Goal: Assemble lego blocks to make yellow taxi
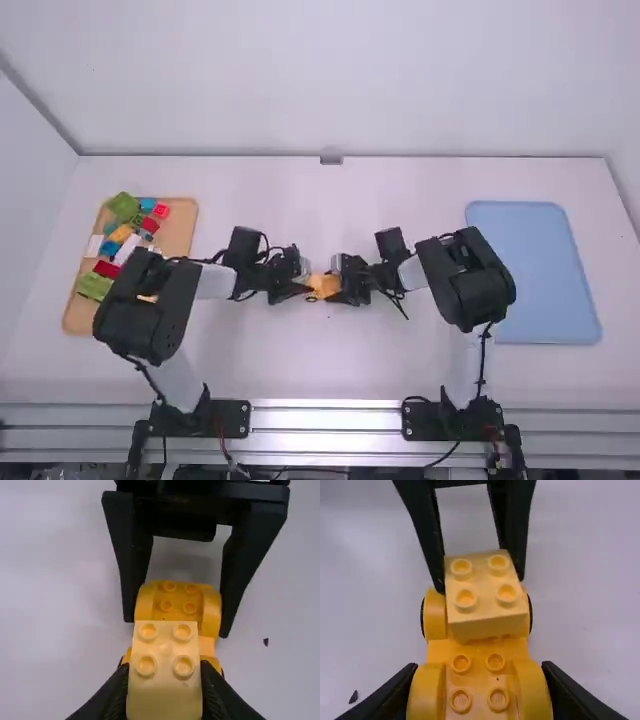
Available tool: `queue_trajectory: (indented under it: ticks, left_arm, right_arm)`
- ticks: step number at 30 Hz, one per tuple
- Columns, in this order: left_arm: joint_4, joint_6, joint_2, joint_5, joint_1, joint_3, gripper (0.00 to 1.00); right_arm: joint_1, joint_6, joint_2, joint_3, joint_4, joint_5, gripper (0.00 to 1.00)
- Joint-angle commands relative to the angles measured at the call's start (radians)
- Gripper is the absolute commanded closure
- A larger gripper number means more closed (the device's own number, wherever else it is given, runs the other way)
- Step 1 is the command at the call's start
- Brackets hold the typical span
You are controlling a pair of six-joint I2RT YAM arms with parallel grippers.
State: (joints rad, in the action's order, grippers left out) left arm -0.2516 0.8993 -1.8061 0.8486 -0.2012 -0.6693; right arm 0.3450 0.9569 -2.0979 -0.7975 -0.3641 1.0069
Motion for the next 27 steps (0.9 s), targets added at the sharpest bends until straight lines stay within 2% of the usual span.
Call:
queue_trajectory:
  ticks: [1,6,20,23,27]
  left_arm:
    - [0.036,0.069,-0.035,0.004,0.005,-0.029,0.89]
    - [0.139,0.131,-0.057,0.007,0.004,-0.069,0.91]
    - [0.154,0.133,-0.047,0.011,0.005,-0.072,0.94]
    - [0.217,0.200,0.003,-0.004,0.005,-0.072,0.98]
    - [0.225,0.195,0.016,-0.029,0.005,-0.072,0.98]
  right_arm:
    - [0.002,-0.011,-0.014,-0.017,0.004,-0.009,0.48]
    - [0.002,-0.016,-0.014,-0.021,0.003,-0.010,0.48]
    - [0.002,-0.018,-0.014,-0.022,0.008,-0.020,0.48]
    - [0.002,-0.018,-0.014,-0.021,0.008,-0.020,0.48]
    - [0.002,-0.018,-0.014,-0.021,0.008,-0.019,0.48]
